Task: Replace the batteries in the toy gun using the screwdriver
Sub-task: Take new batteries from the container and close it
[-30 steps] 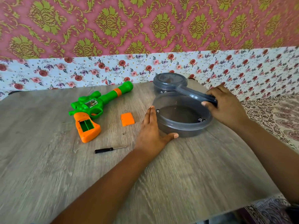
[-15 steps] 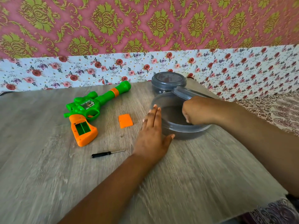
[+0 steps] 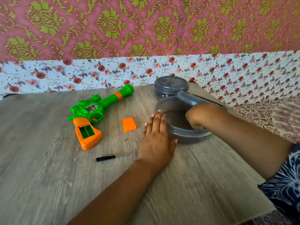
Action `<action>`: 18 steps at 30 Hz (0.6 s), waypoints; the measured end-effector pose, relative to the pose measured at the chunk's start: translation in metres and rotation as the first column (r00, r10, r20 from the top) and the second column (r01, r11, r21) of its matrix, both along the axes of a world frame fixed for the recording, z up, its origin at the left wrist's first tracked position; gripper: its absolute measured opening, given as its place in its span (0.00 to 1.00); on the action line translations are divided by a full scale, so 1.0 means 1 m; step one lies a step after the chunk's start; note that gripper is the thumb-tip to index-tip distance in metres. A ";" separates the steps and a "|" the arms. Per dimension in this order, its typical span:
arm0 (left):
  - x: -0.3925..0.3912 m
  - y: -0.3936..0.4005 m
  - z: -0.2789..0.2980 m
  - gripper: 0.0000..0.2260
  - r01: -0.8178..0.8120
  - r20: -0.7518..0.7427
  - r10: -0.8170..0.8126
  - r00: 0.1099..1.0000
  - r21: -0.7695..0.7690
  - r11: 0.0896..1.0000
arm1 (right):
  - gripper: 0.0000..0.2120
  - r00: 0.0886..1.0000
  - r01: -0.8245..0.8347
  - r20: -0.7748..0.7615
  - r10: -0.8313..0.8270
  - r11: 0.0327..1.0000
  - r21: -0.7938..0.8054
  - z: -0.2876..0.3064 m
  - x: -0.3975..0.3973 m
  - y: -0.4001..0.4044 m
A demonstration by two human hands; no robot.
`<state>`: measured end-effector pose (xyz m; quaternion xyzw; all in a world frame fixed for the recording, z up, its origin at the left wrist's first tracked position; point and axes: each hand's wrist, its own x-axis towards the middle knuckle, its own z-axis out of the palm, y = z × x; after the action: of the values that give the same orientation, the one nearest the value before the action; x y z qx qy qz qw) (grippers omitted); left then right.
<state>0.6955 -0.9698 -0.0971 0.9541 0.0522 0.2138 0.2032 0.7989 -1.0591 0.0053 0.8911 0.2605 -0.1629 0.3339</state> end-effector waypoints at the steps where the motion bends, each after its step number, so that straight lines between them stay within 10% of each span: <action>1: 0.000 0.000 0.000 0.35 -0.005 -0.003 0.005 1.000 0.001 1.000 | 0.13 1.000 0.003 0.000 -0.003 1.000 0.003 -0.001 0.000 0.000; 18: -0.001 -0.002 0.001 0.35 -0.031 -0.009 0.031 0.999 0.022 0.999 | 0.14 0.999 0.018 -0.030 -0.013 0.986 0.166 -0.009 0.001 -0.009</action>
<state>0.6949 -0.9720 -0.0965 0.9563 0.0655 0.2131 0.1890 0.7996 -1.0684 -0.0037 0.9155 0.2709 -0.1558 0.2534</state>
